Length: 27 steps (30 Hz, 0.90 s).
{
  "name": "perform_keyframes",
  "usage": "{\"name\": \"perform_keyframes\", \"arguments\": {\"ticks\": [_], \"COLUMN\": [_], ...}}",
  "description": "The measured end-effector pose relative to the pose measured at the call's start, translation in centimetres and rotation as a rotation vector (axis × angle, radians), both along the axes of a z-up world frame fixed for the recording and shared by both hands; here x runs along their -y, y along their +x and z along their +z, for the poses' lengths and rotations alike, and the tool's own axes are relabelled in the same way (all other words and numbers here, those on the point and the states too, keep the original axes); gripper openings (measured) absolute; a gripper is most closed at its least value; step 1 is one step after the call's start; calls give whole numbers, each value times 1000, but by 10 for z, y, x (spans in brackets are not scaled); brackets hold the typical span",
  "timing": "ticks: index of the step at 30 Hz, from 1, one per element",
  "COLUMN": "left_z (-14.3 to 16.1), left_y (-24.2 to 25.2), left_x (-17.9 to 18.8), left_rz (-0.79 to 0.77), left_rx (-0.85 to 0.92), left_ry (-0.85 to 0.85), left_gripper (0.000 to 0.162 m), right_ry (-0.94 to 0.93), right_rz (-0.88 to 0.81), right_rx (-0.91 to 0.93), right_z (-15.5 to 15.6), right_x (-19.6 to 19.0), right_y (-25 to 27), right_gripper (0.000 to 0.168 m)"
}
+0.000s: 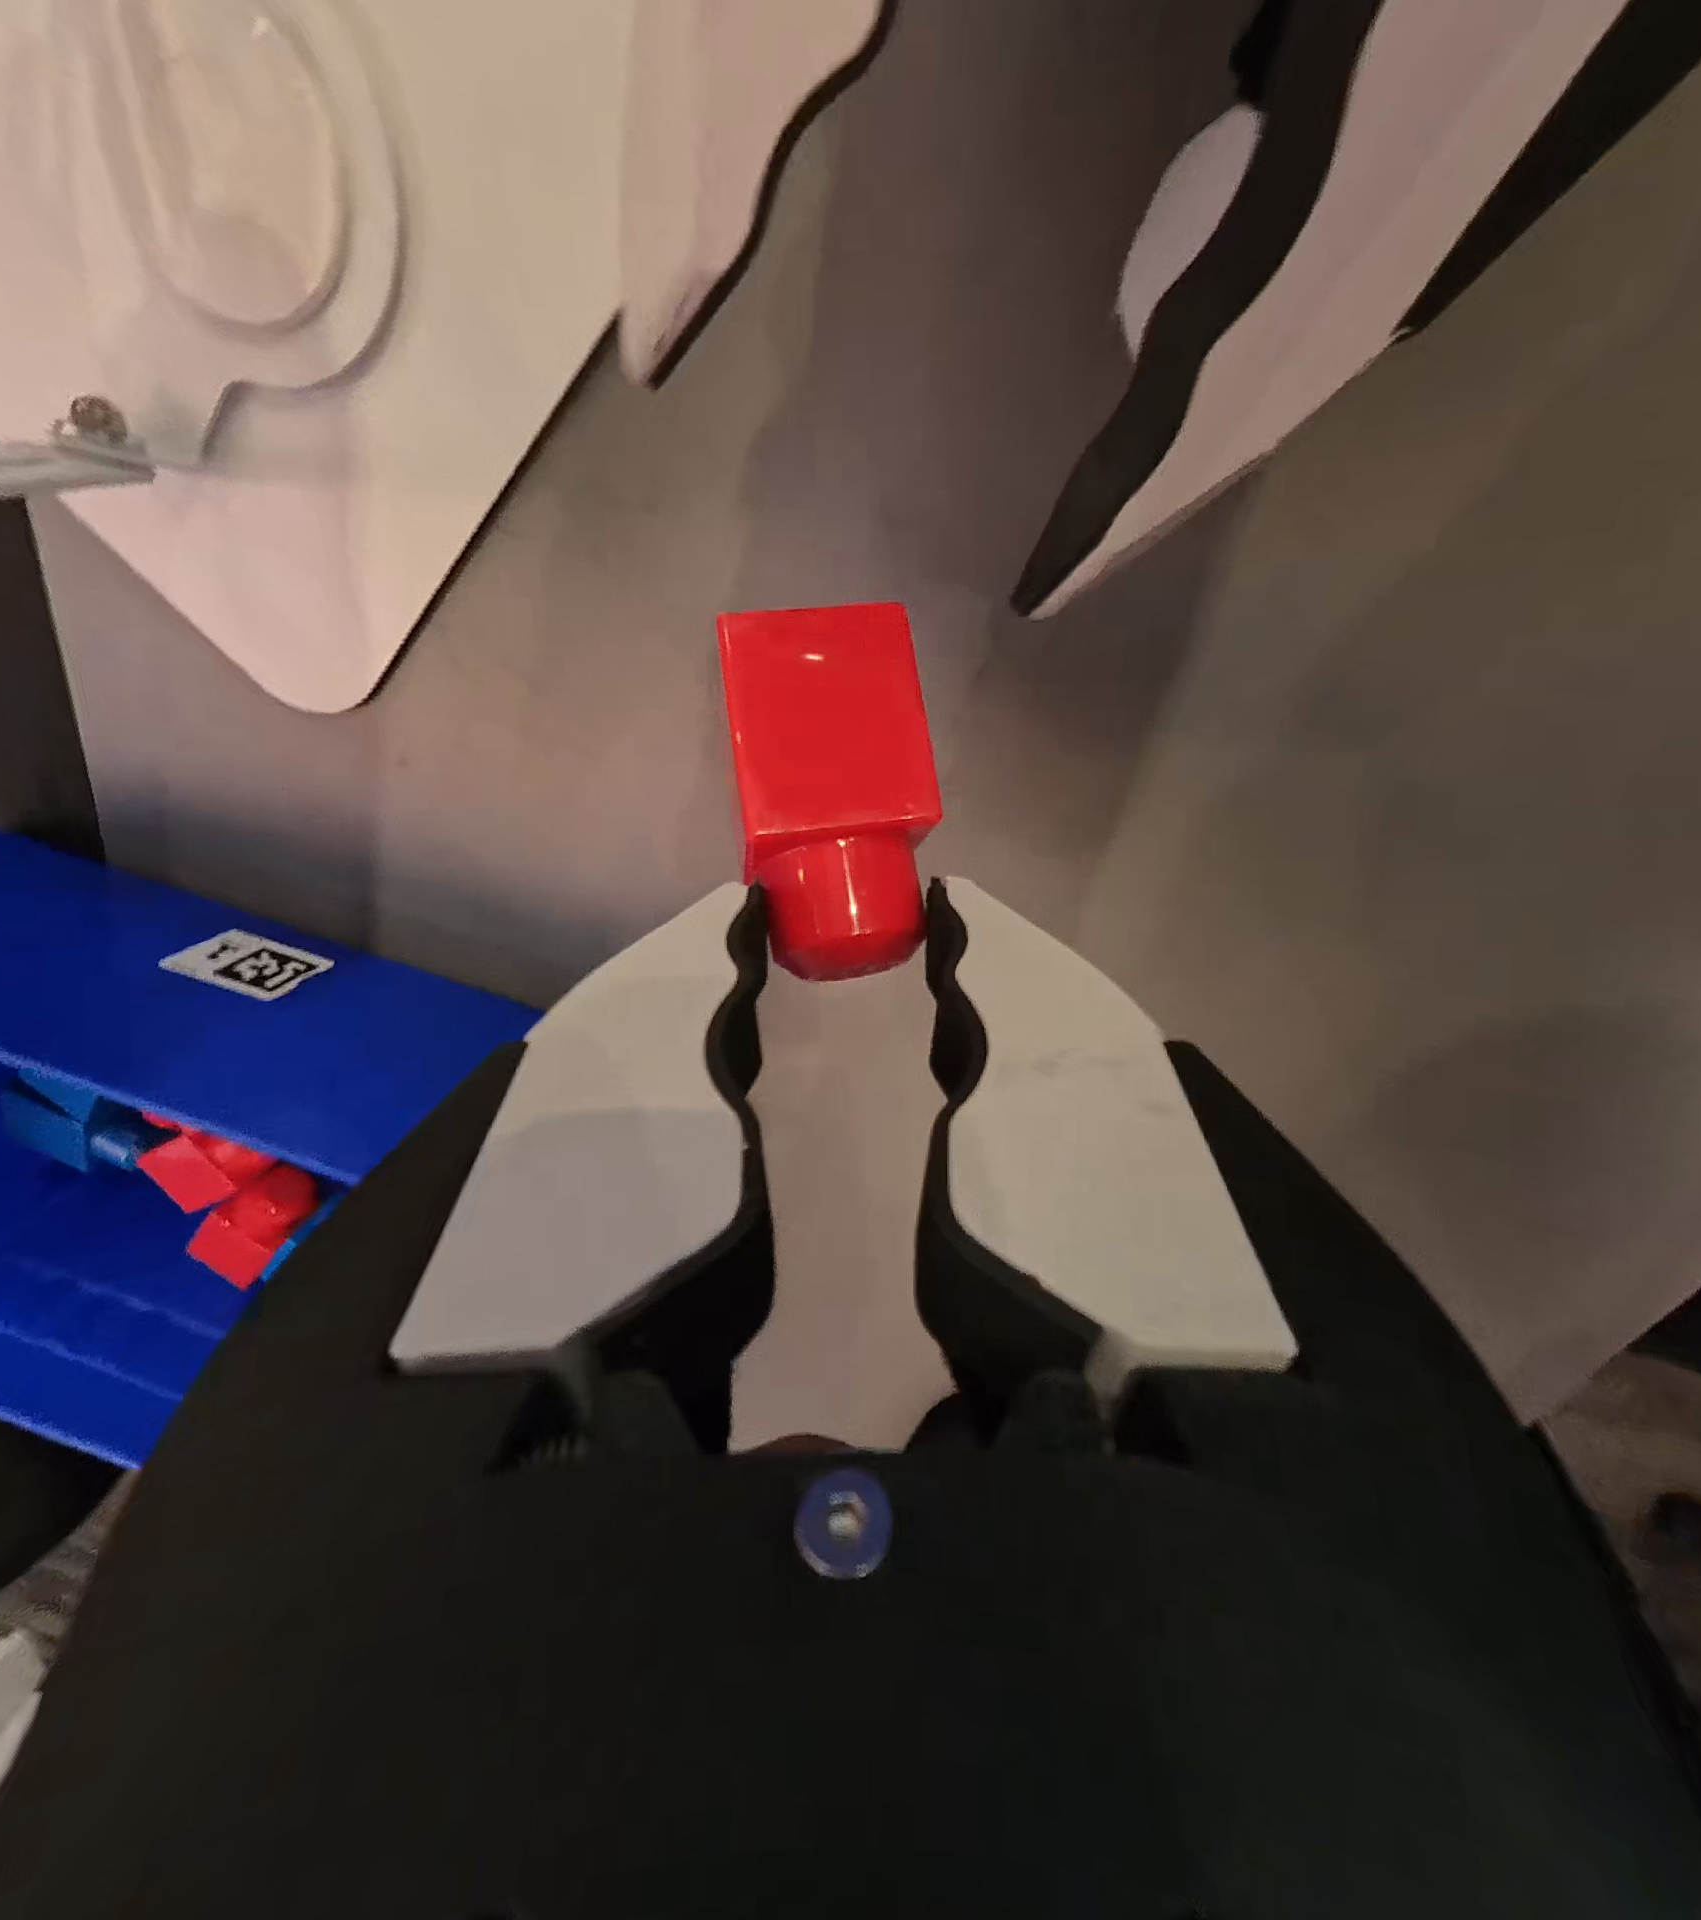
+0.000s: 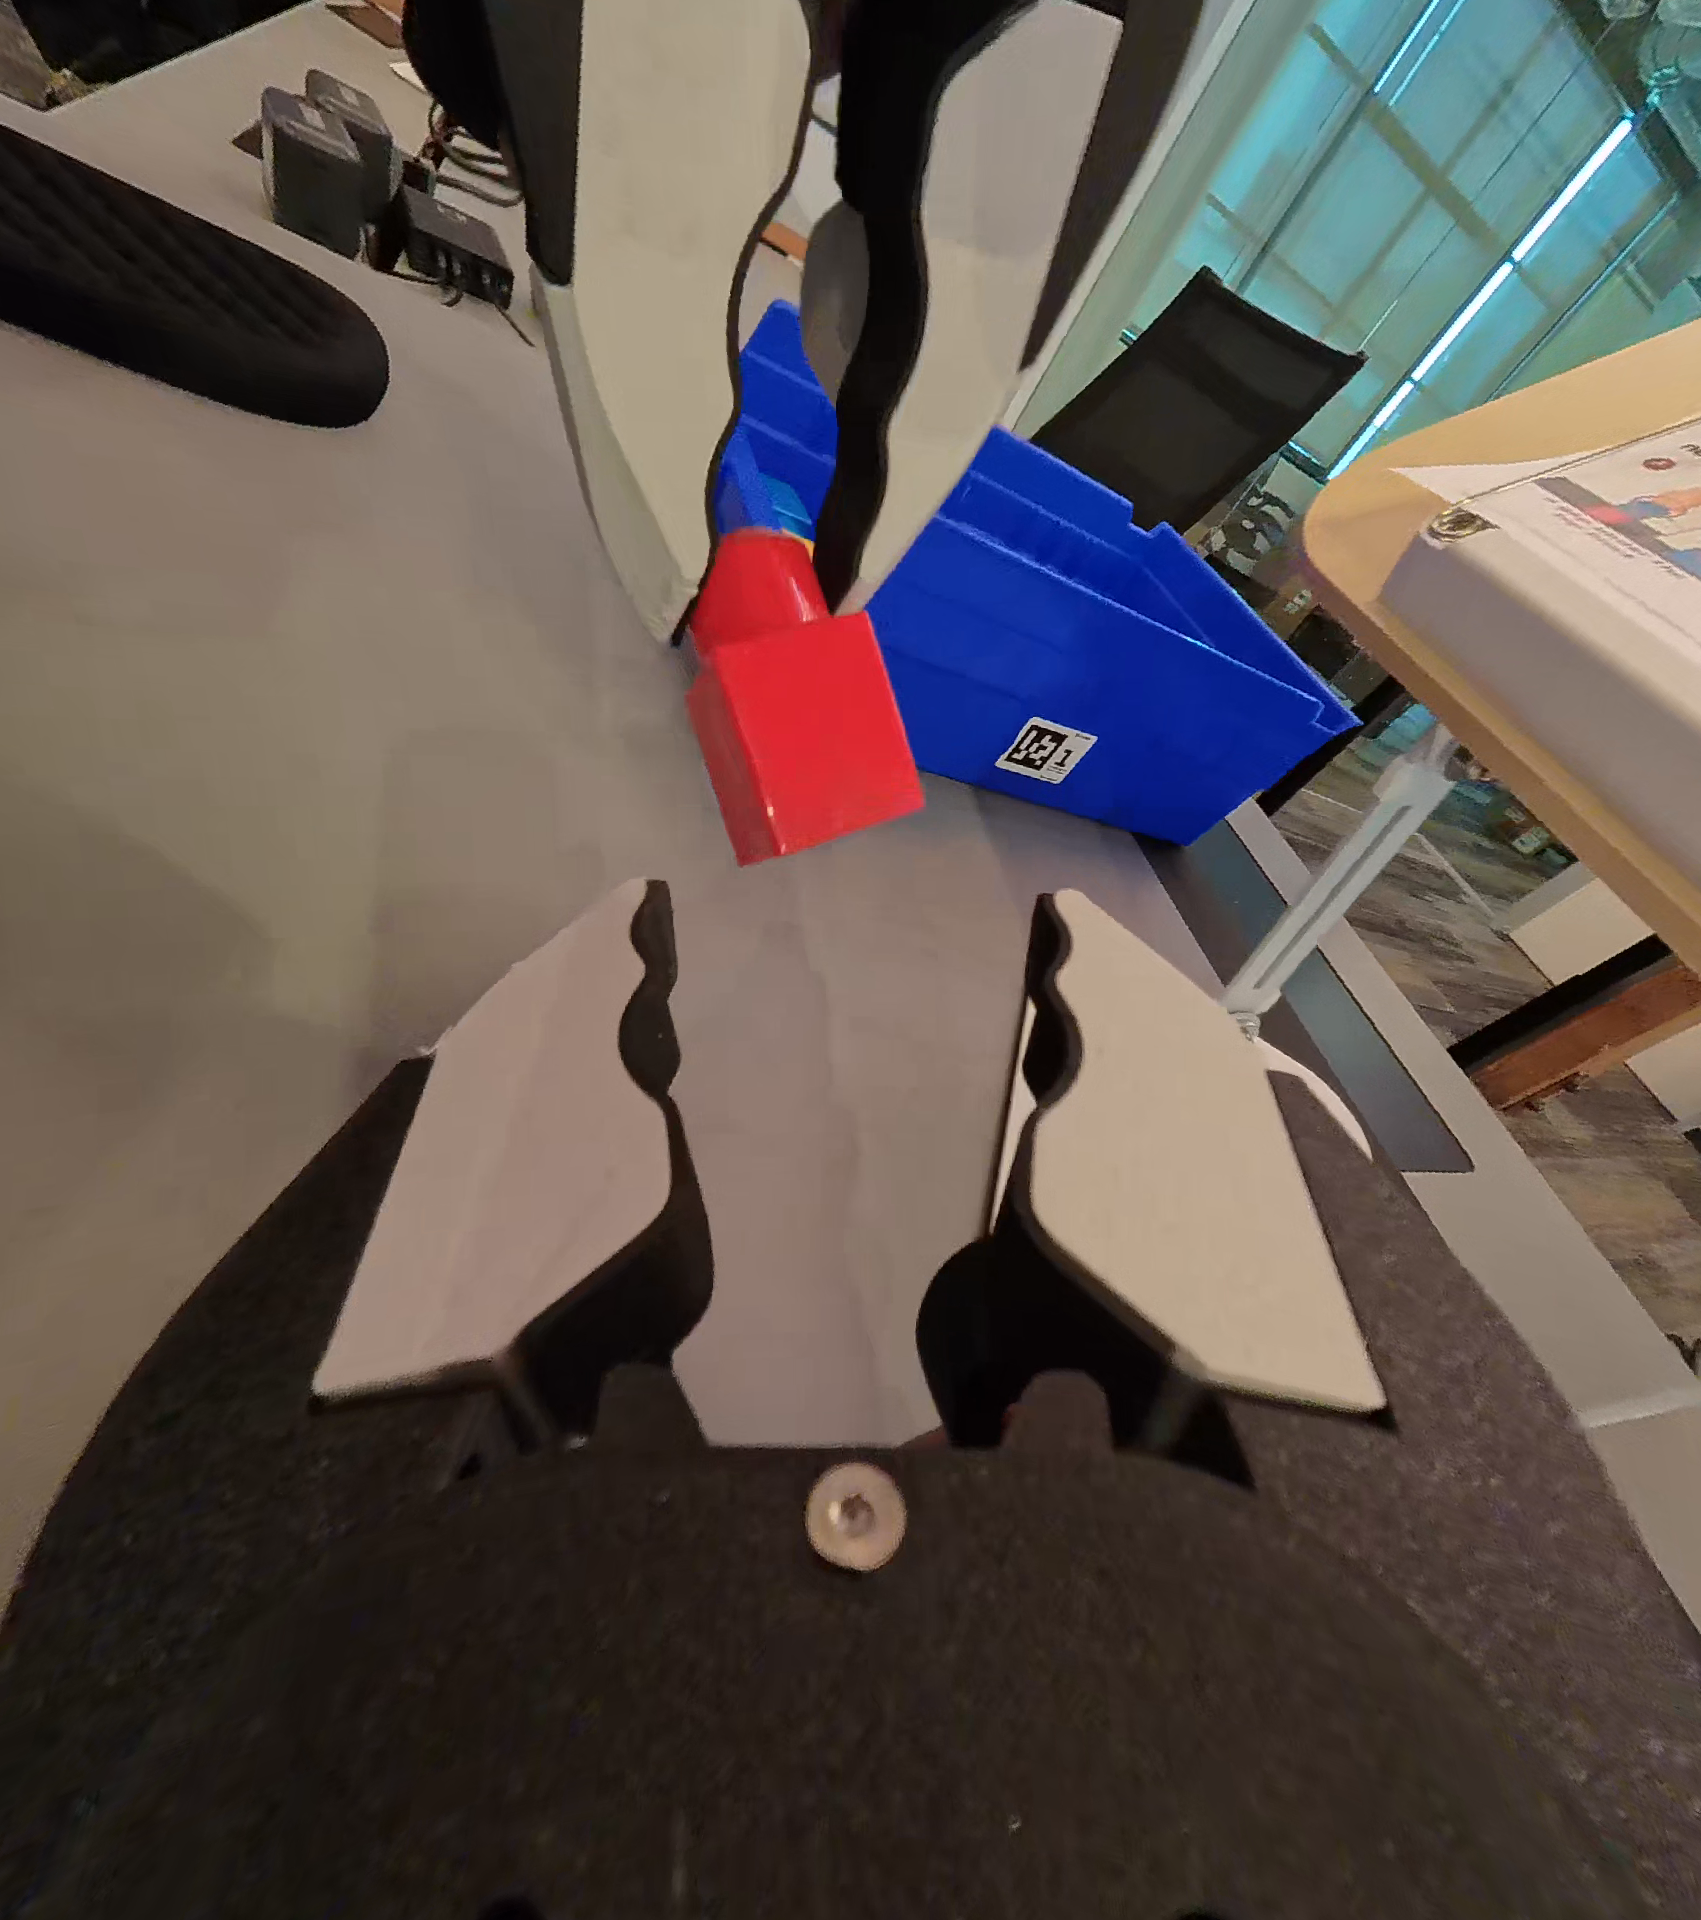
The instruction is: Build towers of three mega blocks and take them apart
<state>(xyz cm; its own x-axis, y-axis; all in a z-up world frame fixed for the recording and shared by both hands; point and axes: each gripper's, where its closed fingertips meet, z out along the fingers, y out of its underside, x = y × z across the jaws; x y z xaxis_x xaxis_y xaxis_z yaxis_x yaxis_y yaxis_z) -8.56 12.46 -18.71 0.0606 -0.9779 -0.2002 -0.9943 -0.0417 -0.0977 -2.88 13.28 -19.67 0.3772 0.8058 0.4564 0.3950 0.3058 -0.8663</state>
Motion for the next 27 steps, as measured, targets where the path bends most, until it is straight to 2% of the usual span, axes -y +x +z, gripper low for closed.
{"name": "perform_keyframes", "arguments": {"ticks": [4, 7, 11, 13, 16, 23, 27], "left_z": [-7, -8, -9, -8, -7, -2, 23], "left_y": [11, 21, 31, 35, 38, 42, 33], "left_x": [8, 11, 17, 18, 19, 18, 8], "left_rz": [-87, -137, -185, -198, -207, -160, -73], "left_rx": [-64, -81, -97, -94, -91, 25, 181], "left_ry": [-13, -2, -1, 5, 9, 4, 55], "left_gripper": [29, 29, 29, 29, 29, 28, 31], "right_ry": [-2, -7, -17, -8, -17, -70, -152], "right_rz": [20, 45, 73, 82, 82, 90, 113], "right_rx": [25, 25, 56, 68, 95, 56, -56], "right_z": [-6, -7, -12, -13, -17, -15, -5], "right_x": [3, 6, 11, 13, 14, 13, 12], "right_y": [-6, -9, -12, -13, -13, -11, -7], "right_gripper": [70, 69, 59, 41, 36, 36, 36]}}
